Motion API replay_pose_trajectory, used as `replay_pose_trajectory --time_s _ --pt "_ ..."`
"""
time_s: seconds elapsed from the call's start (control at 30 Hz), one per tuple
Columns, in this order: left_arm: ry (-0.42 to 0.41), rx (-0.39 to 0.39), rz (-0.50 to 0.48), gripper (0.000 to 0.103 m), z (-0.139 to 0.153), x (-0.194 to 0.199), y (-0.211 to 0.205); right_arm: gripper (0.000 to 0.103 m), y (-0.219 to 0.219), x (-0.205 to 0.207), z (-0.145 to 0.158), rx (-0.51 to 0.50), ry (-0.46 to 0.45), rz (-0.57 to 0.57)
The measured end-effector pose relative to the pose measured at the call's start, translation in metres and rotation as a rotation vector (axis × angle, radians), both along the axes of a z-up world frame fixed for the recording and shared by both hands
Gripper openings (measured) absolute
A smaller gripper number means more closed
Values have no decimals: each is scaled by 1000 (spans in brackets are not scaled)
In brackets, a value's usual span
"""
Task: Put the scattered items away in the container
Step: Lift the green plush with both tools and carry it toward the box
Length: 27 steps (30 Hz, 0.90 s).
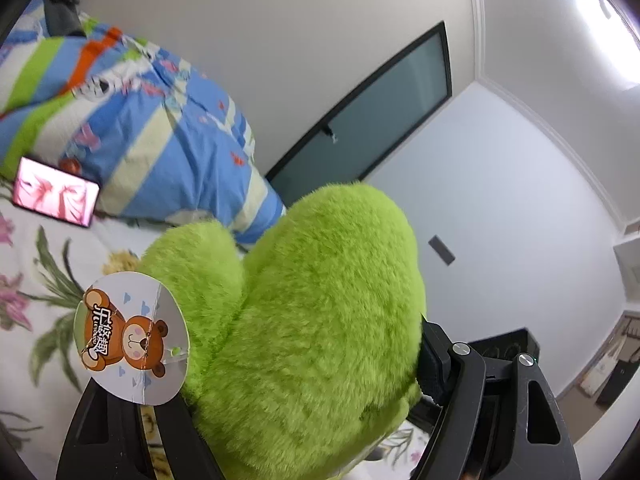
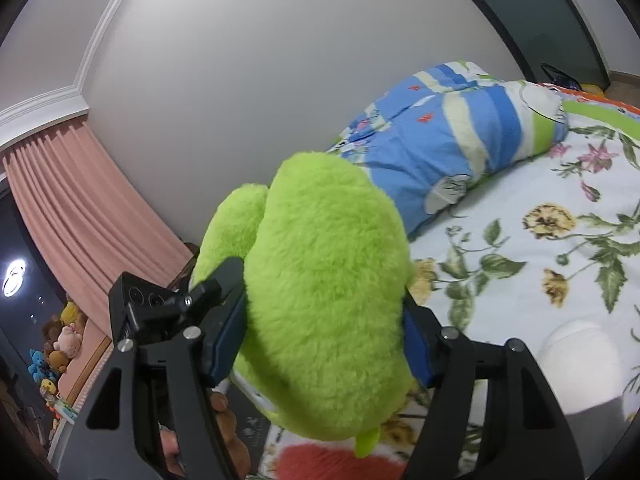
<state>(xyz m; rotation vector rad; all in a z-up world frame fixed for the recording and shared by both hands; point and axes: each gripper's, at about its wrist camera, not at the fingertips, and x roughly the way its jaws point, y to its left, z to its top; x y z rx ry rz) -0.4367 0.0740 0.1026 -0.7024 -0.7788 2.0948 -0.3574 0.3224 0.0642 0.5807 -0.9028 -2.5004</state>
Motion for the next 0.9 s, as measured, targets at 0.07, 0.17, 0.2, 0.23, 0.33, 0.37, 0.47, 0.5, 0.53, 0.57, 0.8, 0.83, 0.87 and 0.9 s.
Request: replay_pose_trajectory --time_s 0.07,0.17,0.2,0.23,0.33,0.37,0.47,0.5,0.53,0.57,0.8,0.83,0.87,0.9 --pt "18 -22 13 79 21 1 -11 68 -13 1 16 13 21 5" --pt "38 -59 34 79 50 9 -30 68 -34 2 43 9 42 22" --pt "43 -74 46 79 59 15 -38 68 -42 4 52 10 49 26" --pt "46 -84 58 79 68 22 -47 68 -52 8 61 7 57 33" --pt "35 -100 104 79 87 43 -83 68 -83 19 81 2 74 66" --pt "29 -106 116 79 94 50 -97 68 -95 22 86 -6 77 86" --pt "18 -139 185 79 111 78 -145 68 -135 31 97 -35 74 166" --pt "14 -145 208 79 113 87 -160 68 -150 33 100 -47 69 196" --pt "6 -149 236 79 116 97 -178 68 -168 35 103 -51 65 226" --pt "-5 -149 264 79 117 106 -198 68 -183 37 105 -53 61 251" --pt "-128 -91 453 79 93 159 -337 69 -318 43 99 -35 -19 446" --pt "-146 -77 481 79 86 166 -355 69 -339 42 93 -30 -35 476" --pt "-171 -63 509 79 76 172 -374 69 -357 41 89 -22 -49 501" --pt "-197 -47 538 79 65 176 -392 69 -375 39 83 -11 -66 523"
